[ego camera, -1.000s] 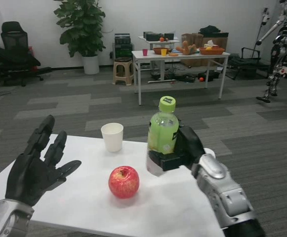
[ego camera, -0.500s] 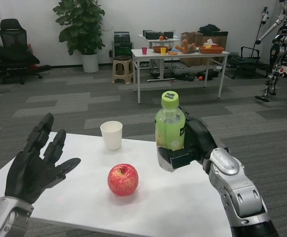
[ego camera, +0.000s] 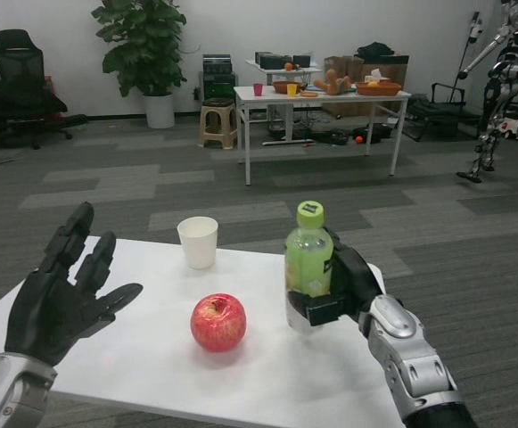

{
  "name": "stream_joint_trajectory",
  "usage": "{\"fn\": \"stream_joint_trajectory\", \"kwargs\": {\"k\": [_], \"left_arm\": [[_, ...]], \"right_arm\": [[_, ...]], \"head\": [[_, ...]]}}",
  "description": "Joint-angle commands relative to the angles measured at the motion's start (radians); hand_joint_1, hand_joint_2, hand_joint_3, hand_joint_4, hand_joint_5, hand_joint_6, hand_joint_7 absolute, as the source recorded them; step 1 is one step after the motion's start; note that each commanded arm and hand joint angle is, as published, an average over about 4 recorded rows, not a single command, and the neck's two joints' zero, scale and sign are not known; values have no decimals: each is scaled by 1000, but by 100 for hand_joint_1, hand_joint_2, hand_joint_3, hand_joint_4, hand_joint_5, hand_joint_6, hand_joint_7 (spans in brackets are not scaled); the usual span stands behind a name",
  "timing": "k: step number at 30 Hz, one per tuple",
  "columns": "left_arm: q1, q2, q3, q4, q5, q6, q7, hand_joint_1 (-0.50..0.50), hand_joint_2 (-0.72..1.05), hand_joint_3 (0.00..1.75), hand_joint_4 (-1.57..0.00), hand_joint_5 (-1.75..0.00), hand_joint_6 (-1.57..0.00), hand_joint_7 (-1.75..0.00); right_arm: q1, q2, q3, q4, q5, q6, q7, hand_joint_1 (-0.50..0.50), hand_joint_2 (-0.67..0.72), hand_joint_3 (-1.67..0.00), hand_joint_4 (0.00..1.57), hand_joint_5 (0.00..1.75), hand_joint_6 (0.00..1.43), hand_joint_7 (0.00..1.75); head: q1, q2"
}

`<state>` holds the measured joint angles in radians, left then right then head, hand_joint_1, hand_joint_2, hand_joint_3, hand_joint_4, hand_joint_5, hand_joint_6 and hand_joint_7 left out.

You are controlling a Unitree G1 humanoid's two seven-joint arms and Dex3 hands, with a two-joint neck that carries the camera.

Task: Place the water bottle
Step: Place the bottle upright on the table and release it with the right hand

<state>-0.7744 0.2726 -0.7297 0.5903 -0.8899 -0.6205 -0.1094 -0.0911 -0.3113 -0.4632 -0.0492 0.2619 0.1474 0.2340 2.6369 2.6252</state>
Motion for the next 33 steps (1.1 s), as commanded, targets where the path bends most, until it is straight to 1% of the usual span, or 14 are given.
{"fn": "stream_joint_trajectory", "kwargs": {"k": [1,7,11,13,15,20,21,23,24,25,27,28,31,33], "left_arm": [[3,0,-3,3,-3,-2,-3,-50,60,9,0,0,0,0],[0,0,-5,3,-3,-1,-3,-50,60,9,0,0,0,0],[0,-1,-6,3,-3,-1,-3,-50,60,7,0,0,0,0],[-1,-1,-7,4,-3,-1,-3,-50,60,9,0,0,0,0],[-2,-1,-7,4,-3,-1,-3,-50,60,4,0,0,0,0],[-6,-1,-10,5,-3,-1,-3,-50,60,7,0,0,0,0],[-7,-1,-10,5,-3,-1,-3,-50,60,7,0,0,0,0],[-8,-1,-11,6,-3,-1,-3,-50,60,7,0,0,0,0],[-8,-1,-11,6,-3,-1,-3,-50,60,9,0,0,0,0],[-8,-1,-11,6,-3,-1,-3,-50,60,7,0,0,0,0],[-8,-1,-11,6,-3,-1,-3,-50,60,4,0,0,0,0],[-8,-1,-11,6,-3,-1,-3,-50,60,4,0,0,0,0],[-8,-1,-11,6,-3,-1,-3,-50,60,4,0,0,0,0],[-7,-1,-11,6,-3,-1,-3,-50,60,4,0,0,0,0]], "right_arm": [[-3,13,-2,94,38,-95,-2,29,-35,-151,20,136,9,168],[-3,15,-6,180,38,-137,17,29,-35,-151,20,136,9,168],[-3,2,-4,252,33,-156,87,29,-35,-151,20,136,9,168],[-3,4,-4,259,35,-165,97,29,-35,-151,19,136,9,168],[-1,8,-6,260,37,-171,110,29,-35,-151,17,136,9,168],[8,11,-13,248,41,-174,118,33,-35,-149,11,124,3,168],[10,12,-14,245,43,-174,118,32,-35,-145,8,121,1,168],[13,14,-15,239,50,-175,119,24,-35,-101,2,102,0,161],[14,14,-16,236,53,-175,119,17,-34,-75,1,87,0,154],[16,16,-17,233,59,-175,120,3,-30,-46,0,63,0,136],[19,18,-17,226,74,-177,122,-19,-22,-22,0,27,0,103],[20,18,-17,223,84,-178,123,-29,-18,-14,0,12,0,77],[21,18,-13,217,107,-189,124,-40,-3,-8,0,0,0,24],[21,18,-11,213,114,-195,126,-43,4,-6,0,0,0,9]], "head": [[-5,-8],[-14,-17],[-11,-21],[-16,-23],[-20,-23],[-21,-22],[-21,-21],[-20,-20],[-20,-20],[-20,-19],[-20,-19],[-21,-19],[-21,-20],[-22,-20]]}}
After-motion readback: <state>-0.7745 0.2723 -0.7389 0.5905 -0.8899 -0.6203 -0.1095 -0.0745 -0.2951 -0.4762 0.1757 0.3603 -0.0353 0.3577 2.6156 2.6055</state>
